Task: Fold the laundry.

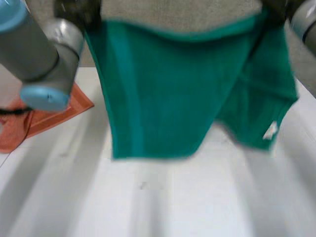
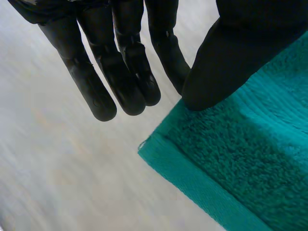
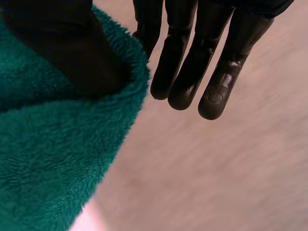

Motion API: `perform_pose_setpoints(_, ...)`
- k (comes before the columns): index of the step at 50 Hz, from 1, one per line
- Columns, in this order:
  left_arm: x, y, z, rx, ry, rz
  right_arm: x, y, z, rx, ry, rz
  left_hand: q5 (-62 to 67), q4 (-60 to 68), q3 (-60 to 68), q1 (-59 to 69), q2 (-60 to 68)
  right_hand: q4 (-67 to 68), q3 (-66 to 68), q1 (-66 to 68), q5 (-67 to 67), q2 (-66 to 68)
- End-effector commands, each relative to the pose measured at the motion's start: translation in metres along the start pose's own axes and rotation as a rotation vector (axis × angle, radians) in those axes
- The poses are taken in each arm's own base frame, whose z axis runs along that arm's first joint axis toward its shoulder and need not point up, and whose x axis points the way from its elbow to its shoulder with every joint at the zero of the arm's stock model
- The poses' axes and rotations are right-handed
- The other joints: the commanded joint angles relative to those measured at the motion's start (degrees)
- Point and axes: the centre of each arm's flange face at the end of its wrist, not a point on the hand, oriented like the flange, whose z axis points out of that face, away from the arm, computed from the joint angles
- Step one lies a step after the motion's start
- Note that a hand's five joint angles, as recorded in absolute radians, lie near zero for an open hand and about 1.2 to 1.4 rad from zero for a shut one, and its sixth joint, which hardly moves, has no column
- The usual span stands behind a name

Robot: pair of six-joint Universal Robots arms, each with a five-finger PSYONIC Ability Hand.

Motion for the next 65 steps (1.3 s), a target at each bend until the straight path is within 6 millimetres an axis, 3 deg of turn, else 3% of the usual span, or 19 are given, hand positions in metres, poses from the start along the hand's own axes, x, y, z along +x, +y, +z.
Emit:
perform_pose_setpoints(1, -0.029, -0.086, 0.002, 0.287, -0.131, -0.052, 0.036, -0.065, -0.014, 0.259, 0.096, 0.036, 14.3, 11.3, 11.6, 15.3, 11.4, 12.0, 12.4, 23.6, 13.4, 12.5)
perform_pose_setpoints(6, -0.027, -0.069, -0.024, 0.196, -0.097, -0.042, 0.006, -0.05, -0.035, 0.147, -0.161, 0.079, 14.3, 11.3, 11.6, 15.3, 11.4, 12.0, 12.4, 23.6, 13.4, 12.5)
perform_pose_setpoints(9, -0.024, -0.053, -0.039, 0.13, -0.078, -0.035, 0.0, -0.035, -0.043, 0.057, -0.249, 0.103, 14.3, 11.3, 11.6, 15.3, 11.4, 12.0, 12.4, 23.6, 13.4, 12.5)
perform_pose_setpoints(13, -0.011, -0.012, -0.069, -0.02, -0.025, -0.024, -0.018, -0.007, -0.061, -0.134, -0.391, 0.109, 14.3, 11.3, 11.6, 15.3, 11.4, 12.0, 12.4, 23.6, 13.4, 12.5)
perform_pose_setpoints(18, 0.005, 0.041, -0.106, -0.199, 0.039, -0.012, -0.056, 0.039, -0.089, -0.377, -0.646, 0.012, 14.3, 11.3, 11.6, 15.3, 11.4, 12.0, 12.4, 23.6, 13.4, 12.5)
perform_pose_setpoints(21, 0.01, 0.056, -0.118, -0.241, 0.064, -0.011, -0.073, 0.059, -0.097, -0.45, -0.735, -0.026, 14.3, 11.3, 11.6, 15.3, 11.4, 12.0, 12.4, 23.6, 13.4, 12.5)
perform_pose_setpoints(22, 0.013, 0.064, -0.124, -0.262, 0.079, -0.01, -0.084, 0.075, -0.101, -0.506, -0.774, -0.033, 14.3, 11.3, 11.6, 15.3, 11.4, 12.0, 12.4, 23.6, 13.4, 12.5)
perform_pose_setpoints(29, 0.022, 0.09, -0.137, -0.33, 0.111, -0.007, -0.115, 0.121, -0.091, -0.592, -0.755, -0.045, 14.3, 11.3, 11.6, 15.3, 11.4, 12.0, 12.4, 23.6, 13.4, 12.5)
perform_pose_setpoints(30, 0.023, 0.092, -0.137, -0.336, 0.113, -0.008, -0.117, 0.127, -0.086, -0.581, -0.712, -0.029, 14.3, 11.3, 11.6, 15.3, 11.4, 0.1, 0.5, 11.7, 1.5, 0.6)
perform_pose_setpoints(34, 0.023, 0.09, -0.136, -0.33, 0.112, -0.012, -0.12, 0.134, -0.078, -0.555, -0.6, 0.093, 14.3, 11.3, 11.6, 15.3, 11.4, -36.6, -36.2, -25.0, -35.2, -36.1)
perform_pose_setpoints(38, 0.022, 0.088, -0.134, -0.323, 0.108, -0.01, -0.115, 0.126, -0.082, -0.514, -0.526, 0.205, 14.3, 11.3, 11.6, 15.3, 11.4, -55.0, -54.6, -43.4, -53.6, -54.5)
perform_pose_setpoints(42, 0.02, 0.091, -0.135, -0.335, 0.108, -0.006, -0.107, 0.105, -0.101, -0.466, -0.502, 0.266, 14.3, 11.3, 11.6, 15.3, 11.4, -57.5, -57.1, -45.9, -56.2, -57.1)
perform_pose_setpoints(47, 0.026, 0.095, -0.141, -0.352, 0.145, -0.011, -0.105, 0.1, -0.123, -0.479, -0.498, 0.308, 14.3, 11.3, 11.6, 15.3, 11.4, -58.0, -57.6, -46.4, -56.6, -57.5)
perform_pose_setpoints(56, 0.033, 0.104, -0.142, -0.361, 0.211, -0.024, -0.069, 0.122, -0.167, -0.607, -0.366, 0.353, 14.3, 11.3, 11.6, 15.3, 11.4, -58.0, -57.6, -46.4, -56.6, -57.5)
perform_pose_setpoints(65, 0.028, 0.104, -0.138, -0.353, 0.193, -0.021, -0.069, 0.165, -0.201, -0.691, -0.279, 0.435, 14.3, 11.3, 11.6, 15.3, 11.4, -56.6, -56.2, -44.9, -55.2, -56.1)
